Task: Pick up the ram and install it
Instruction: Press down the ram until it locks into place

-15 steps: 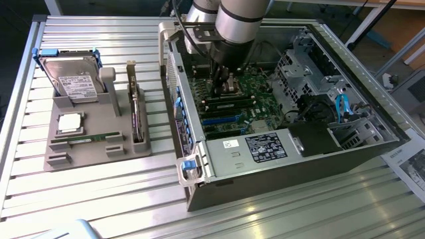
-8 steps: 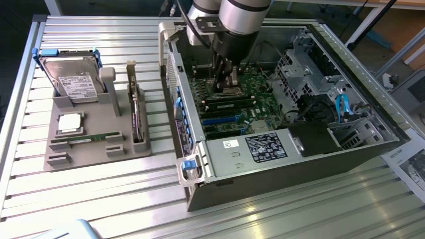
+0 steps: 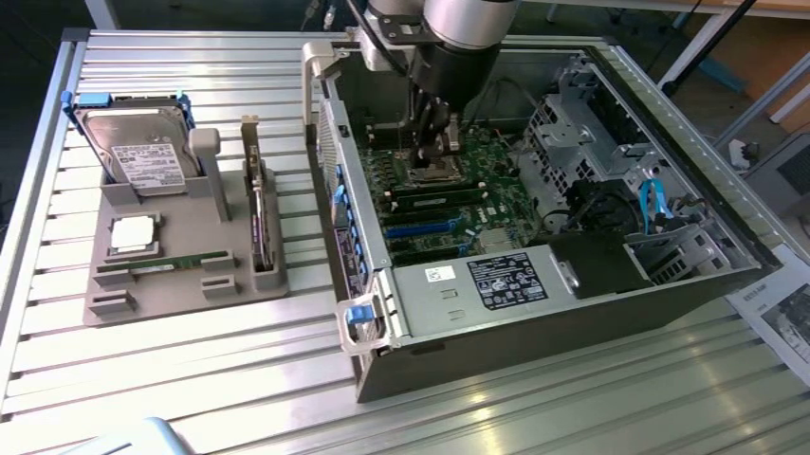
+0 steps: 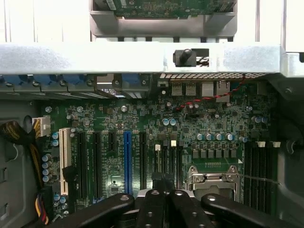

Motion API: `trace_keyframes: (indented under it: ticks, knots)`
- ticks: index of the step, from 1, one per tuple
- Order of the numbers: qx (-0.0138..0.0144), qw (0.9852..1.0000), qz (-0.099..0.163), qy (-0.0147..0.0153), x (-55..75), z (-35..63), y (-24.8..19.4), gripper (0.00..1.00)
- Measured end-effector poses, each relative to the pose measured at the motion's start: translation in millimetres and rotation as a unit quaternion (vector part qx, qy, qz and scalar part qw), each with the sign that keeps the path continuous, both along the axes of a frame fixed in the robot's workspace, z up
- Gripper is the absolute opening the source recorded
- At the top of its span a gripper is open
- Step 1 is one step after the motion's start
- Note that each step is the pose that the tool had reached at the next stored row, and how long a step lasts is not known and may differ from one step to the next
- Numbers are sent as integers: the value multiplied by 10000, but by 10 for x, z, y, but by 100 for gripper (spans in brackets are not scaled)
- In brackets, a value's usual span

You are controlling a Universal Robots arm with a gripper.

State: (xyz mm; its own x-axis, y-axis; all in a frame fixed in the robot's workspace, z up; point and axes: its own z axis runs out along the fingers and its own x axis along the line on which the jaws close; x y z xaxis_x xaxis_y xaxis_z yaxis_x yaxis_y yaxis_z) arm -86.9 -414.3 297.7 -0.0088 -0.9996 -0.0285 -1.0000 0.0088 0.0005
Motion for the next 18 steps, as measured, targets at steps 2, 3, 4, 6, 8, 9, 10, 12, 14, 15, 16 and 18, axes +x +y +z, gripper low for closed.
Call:
trace_keyframes:
  ticks: [2,3,4,6,8,9,10,12,14,15,16,18]
  knots:
    - [0,10000,-1,0,5,40,0,10]
    - [0,10000,-2,0,8,61,0,10]
    - [0,10000,-3,0,10,79,0,10]
    - [0,10000,-3,0,15,117,0,10]
    - [0,10000,-4,0,19,152,0,10]
    - [0,10000,-5,0,21,171,0,10]
    - [-1,10000,-5,0,21,177,0,10]
    - [0,10000,-5,-1,22,177,0,10]
    - [0,10000,-5,0,22,178,0,10]
    - [-1,10000,-5,0,23,178,0,10]
    - [-2,10000,-4,1,36,179,0,10]
    - [-1,10000,-5,4,62,178,0,10]
